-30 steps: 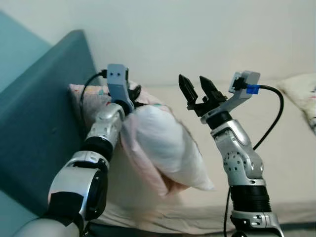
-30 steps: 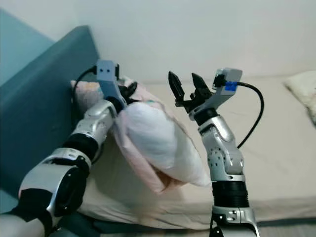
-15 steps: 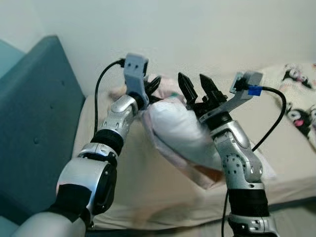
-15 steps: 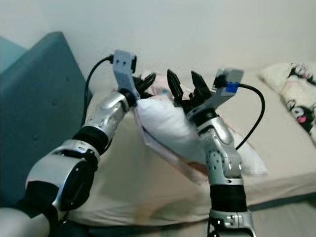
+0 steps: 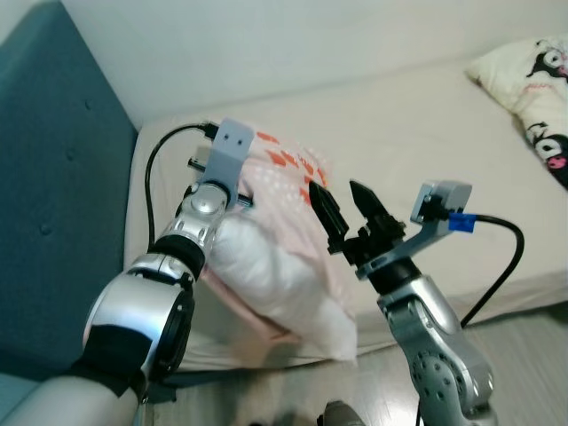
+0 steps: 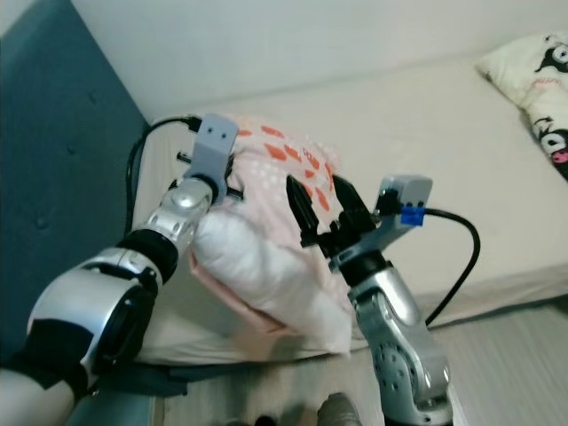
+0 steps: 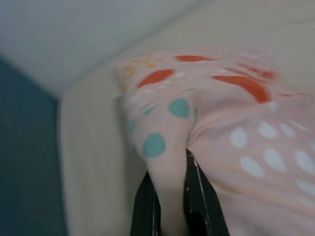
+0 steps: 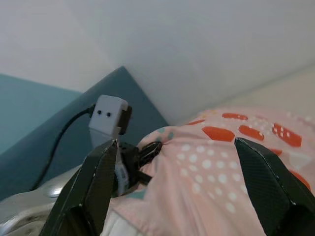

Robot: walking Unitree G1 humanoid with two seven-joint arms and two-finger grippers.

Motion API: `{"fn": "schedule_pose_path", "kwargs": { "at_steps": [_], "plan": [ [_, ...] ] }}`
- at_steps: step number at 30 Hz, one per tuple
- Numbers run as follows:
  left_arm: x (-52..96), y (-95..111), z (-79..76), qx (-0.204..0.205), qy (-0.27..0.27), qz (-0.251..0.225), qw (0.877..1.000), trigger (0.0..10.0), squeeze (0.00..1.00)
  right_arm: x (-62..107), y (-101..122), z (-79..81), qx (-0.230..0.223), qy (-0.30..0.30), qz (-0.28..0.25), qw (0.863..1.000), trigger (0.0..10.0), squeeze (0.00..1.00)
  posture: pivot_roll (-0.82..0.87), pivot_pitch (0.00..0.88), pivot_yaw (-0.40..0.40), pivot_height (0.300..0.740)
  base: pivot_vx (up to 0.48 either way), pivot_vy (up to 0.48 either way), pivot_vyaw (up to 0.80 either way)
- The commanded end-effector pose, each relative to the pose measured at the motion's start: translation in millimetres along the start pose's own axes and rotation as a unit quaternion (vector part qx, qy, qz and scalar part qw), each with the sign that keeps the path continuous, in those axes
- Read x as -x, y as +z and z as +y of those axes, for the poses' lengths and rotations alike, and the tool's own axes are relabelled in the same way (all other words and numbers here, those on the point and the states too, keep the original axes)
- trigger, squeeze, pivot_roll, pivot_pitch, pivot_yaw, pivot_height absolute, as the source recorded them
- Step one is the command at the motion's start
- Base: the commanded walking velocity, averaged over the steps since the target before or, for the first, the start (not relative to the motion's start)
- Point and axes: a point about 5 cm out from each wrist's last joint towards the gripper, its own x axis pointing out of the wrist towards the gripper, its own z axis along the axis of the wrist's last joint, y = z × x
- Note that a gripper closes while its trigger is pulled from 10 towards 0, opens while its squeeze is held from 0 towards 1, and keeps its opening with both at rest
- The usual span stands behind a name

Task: Clean up the room

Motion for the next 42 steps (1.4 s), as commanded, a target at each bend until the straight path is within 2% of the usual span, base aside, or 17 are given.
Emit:
{"fn": "schedule_pose_path", "kwargs": {
  "at_steps": [1,3,5,6,7,10,13,18,20,22,23,24,25,26,30,36,42],
  "plan": [
    [-0.4,-5.0,23.4,-0.007,0.057,0.008,0.998,10.0,0.0,3.6,-1.3,12.8,-0.016,0.014,0.007,1.0,10.0,0.0,-0.45,0.362,0.135,0.74,0.0,0.0,0.0],
    [0.8,-10.6,56.8,-0.011,0.13,0.026,0.991,10.0,0.0,12.0,-1.3,25.0,-0.028,0.013,0.016,0.999,10.0,0.0,-0.49,0.413,0.126,0.74,0.0,0.0,0.0],
    [0.8,-10.6,56.8,-0.011,0.13,0.026,0.991,10.0,0.0,12.0,-1.3,25.0,-0.028,0.013,0.016,0.999,10.0,0.0,-0.49,0.413,0.126,0.74,0.0,0.0,0.0],
    [2.3,-8.1,87.2,-0.02,0.18,0.03,0.983,10.0,0.0,17.0,0.8,32.8,-0.037,0.011,0.022,0.999,10.0,0.0,-0.48,0.435,0.124,0.74,0.0,0.0,0.0],
    [2.3,-8.1,87.2,-0.02,0.18,0.03,0.983,10.0,0.0,17.0,0.8,32.8,-0.037,0.011,0.022,0.999,10.0,0.0,-0.48,0.435,0.124,0.74,0.0,0.0,0.0],
    [3.9,0.5,114.5,-0.026,0.217,0.025,0.976,10.0,0.0,20.8,2.6,36.2,-0.045,0.007,0.025,0.999,10.0,0.0,-0.47,0.447,0.12,0.74,0.0,0.0,0.0],
    [4.0,7.5,122.9,-0.023,0.23,0.017,0.973,10.0,0.0,21.6,2.5,37.0,-0.047,0.007,0.027,0.999,10.0,0.0,-0.47,0.45,0.117,0.74,0.0,0.0,0.0],
    [7.1,41.9,158.4,0.008,0.29,-0.029,0.957,10.0,0.0,21.1,3.6,40.6,-0.051,0.007,0.031,0.998,10.0,0.0,-0.45,0.458,0.122,0.74,0.0,0.0,0.0],
    [9.0,39.0,163.4,0.001,0.299,-0.021,0.954,10.0,0.0,20.3,3.8,40.9,-0.051,0.007,0.031,0.998,10.0,0.0,-0.44,0.457,0.129,0.74,0.0,0.0,0.0],
    [14.2,11.9,166.4,-0.012,0.304,0.027,0.952,10.0,0.0,19.0,2.7,42.2,-0.055,0.006,0.031,0.998,10.0,0.0,-0.42,0.45,0.131,0.74,0.0,0.0,0.0],
    [14.2,11.9,166.4,-0.012,0.304,0.027,0.952,10.0,0.0,19.0,2.7,42.2,-0.055,0.006,0.031,0.998,10.0,0.0,-0.42,0.45,0.131,0.74,0.0,0.0,0.0],
    [19.1,-10.3,165.6,-0.01,0.305,0.064,0.95,10.0,0.0,18.4,1.7,43.1,-0.058,0.006,0.033,0.998,10.0,0.0,-0.42,0.446,0.131,0.74,0.0,0.0,0.0],
    [19.1,-10.3,165.6,-0.01,0.305,0.064,0.95,10.0,0.0,18.4,1.7,43.1,-0.058,0.006,0.033,0.998,10.0,0.0,-0.42,0.446,0.131,0.74,0.0,0.0,0.0],
    [31.5,-52.0,162.4,-0.008,0.306,0.132,0.943,10.0,0.0,16.7,0.4,44.9,-0.061,0.01,0.036,0.997,10.0,0.0,-0.41,0.44,0.132,0.74,0.0,0.0,0.0],
    [52.3,-101.4,156.1,-0.004,0.305,0.217,0.927,10.0,0.0,12.4,-0.4,45.8,-0.063,0.018,0.037,0.997,10.0,0.0,-0.39,0.417,0.135,0.74,0.0,0.0,0.0],
    [67.8,-130.1,151.9,-0.033,0.282,0.274,0.919,10.0,0.0,9.1,-0.1,47.0,-0.065,0.026,0.034,0.997,10.0,0.0,-0.38,0.4,0.137,0.74,0.0,0.0,0.0],
    [76.3,-140.0,158.0,-0.132,0.251,0.298,0.911,10.0,0.0,5.0,-1.9,50.5,-0.071,0.036,0.031,0.996,10.0,0.0,-0.36,0.381,0.146,0.74,0.0,0.0,0.0]
  ]
}}
